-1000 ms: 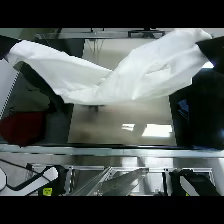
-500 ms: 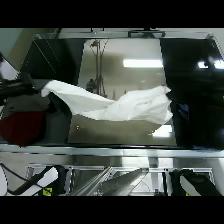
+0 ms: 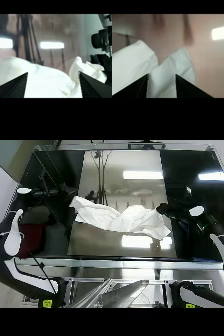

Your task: Fold the shirts.

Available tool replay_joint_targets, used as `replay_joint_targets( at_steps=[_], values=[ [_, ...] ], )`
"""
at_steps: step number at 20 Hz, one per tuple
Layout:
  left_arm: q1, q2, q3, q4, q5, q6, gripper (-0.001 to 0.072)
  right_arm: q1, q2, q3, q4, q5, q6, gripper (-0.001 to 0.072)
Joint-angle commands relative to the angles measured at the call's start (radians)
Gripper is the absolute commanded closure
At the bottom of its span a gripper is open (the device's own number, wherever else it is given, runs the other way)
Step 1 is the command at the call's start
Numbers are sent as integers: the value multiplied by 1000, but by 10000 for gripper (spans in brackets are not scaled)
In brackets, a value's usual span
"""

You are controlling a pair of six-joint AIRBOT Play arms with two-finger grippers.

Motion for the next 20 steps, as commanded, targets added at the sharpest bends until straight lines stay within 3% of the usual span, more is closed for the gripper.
replay_joint_targets(
  at_steps=[1,3,5,7,10,15,20],
  values=[
    [10,-116,254,11,-111,-10,-11,-87,-6,100,33,92,-107,319],
    [40,-114,334,135,-181,-101,-10,-176,33,125,10,223,-106,319],
    [61,-114,381,368,-304,-237,-9,-258,56,121,-40,370,-106,320],
    [66,-114,350,515,-433,-280,-9,-311,62,89,-73,493,-106,328],
    [69,-114,209,538,-465,-265,10,-327,63,10,-93,537,-117,368],
    [69,-113,52,546,-273,-170,11,-325,63,-60,-86,541,-122,368],
    [9,-116,-2,546,-226,-87,12,-325,63,-61,-85,556,-126,367]
  ],
)
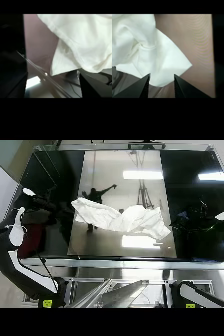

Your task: Fold the shirts.

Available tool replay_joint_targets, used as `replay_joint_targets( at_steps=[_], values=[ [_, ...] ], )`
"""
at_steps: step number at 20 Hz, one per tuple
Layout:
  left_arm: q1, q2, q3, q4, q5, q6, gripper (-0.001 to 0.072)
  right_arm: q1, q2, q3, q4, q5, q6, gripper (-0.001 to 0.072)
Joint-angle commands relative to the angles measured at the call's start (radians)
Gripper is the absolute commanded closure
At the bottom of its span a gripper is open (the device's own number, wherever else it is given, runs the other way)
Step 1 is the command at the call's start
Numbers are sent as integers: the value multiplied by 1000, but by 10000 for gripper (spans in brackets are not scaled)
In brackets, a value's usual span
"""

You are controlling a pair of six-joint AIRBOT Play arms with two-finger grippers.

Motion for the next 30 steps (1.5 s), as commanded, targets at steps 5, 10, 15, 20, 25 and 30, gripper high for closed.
replay_joint_targets(
  at_steps=[5,10,15,20,25,30],
  values=[
    [-95,-1,-84,11,86,138,365,-1,0,-6,0,20,-7,367],
    [-93,-1,-82,18,110,139,365,-1,0,-6,0,43,-7,367],
    [-89,-1,-93,-52,104,161,369,2,-9,-8,-2,48,-11,367],
    [-121,-1,-108,-65,127,200,690,24,-86,-8,-54,32,-34,225],
    [-104,-1,-108,-63,103,199,691,26,-151,-8,-97,-14,2,228],
    [-89,-1,-108,-72,93,198,691,78,-221,-8,40,-31,-61,245]
  ],
)
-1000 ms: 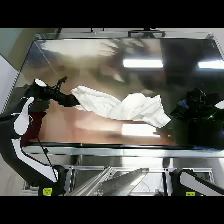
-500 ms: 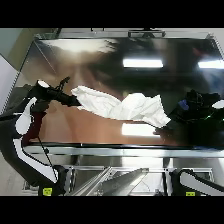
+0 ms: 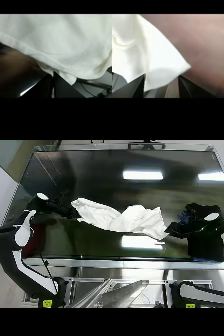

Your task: Fold the shirts.

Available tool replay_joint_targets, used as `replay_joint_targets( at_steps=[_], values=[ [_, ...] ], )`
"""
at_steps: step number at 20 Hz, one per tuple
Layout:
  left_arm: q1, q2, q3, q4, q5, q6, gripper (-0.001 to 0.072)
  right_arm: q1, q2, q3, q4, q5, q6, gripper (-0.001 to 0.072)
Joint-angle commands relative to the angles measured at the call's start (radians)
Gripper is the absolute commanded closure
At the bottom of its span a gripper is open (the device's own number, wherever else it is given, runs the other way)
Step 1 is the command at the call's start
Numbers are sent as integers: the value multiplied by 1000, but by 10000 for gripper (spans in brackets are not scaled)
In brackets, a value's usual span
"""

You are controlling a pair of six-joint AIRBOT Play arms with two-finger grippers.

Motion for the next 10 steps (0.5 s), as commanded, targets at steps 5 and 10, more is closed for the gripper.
replay_joint_targets(
  at_steps=[5,10],
  values=[
    [20,57,0,-58,-69,-10,692,45,-32,39,293,43,-177,692],
    [116,294,75,-458,-313,-6,693,21,261,243,380,210,-167,692]
  ],
)
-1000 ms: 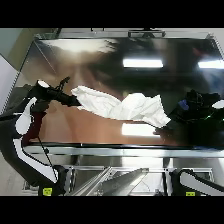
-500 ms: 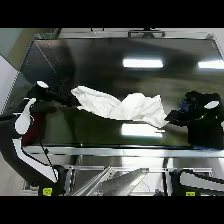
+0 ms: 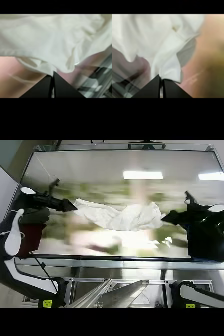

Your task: Fold the shirts.

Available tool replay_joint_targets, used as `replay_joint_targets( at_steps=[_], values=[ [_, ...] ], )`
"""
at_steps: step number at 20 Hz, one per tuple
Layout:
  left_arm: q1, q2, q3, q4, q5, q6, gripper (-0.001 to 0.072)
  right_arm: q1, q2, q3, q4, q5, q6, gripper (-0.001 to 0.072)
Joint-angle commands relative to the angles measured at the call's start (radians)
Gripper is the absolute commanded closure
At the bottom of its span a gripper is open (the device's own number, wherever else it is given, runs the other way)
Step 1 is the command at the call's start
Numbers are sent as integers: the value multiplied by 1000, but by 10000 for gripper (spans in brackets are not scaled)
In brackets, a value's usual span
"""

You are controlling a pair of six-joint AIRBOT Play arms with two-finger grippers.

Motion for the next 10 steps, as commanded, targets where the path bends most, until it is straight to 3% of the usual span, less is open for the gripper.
replay_joint_targets(
  at_steps=[1,4,6,10],
  values=[
    [71,188,71,-368,-166,1,694,-41,239,161,158,92,-11,692],
    [150,387,197,-768,-164,10,693,-163,486,359,343,6,-11,693],
    [222,483,307,-949,-132,8,693,-253,607,487,344,-94,-11,693],
    [428,632,452,-1002,-37,-3,692,-404,726,674,316,-221,-17,693]
  ],
)
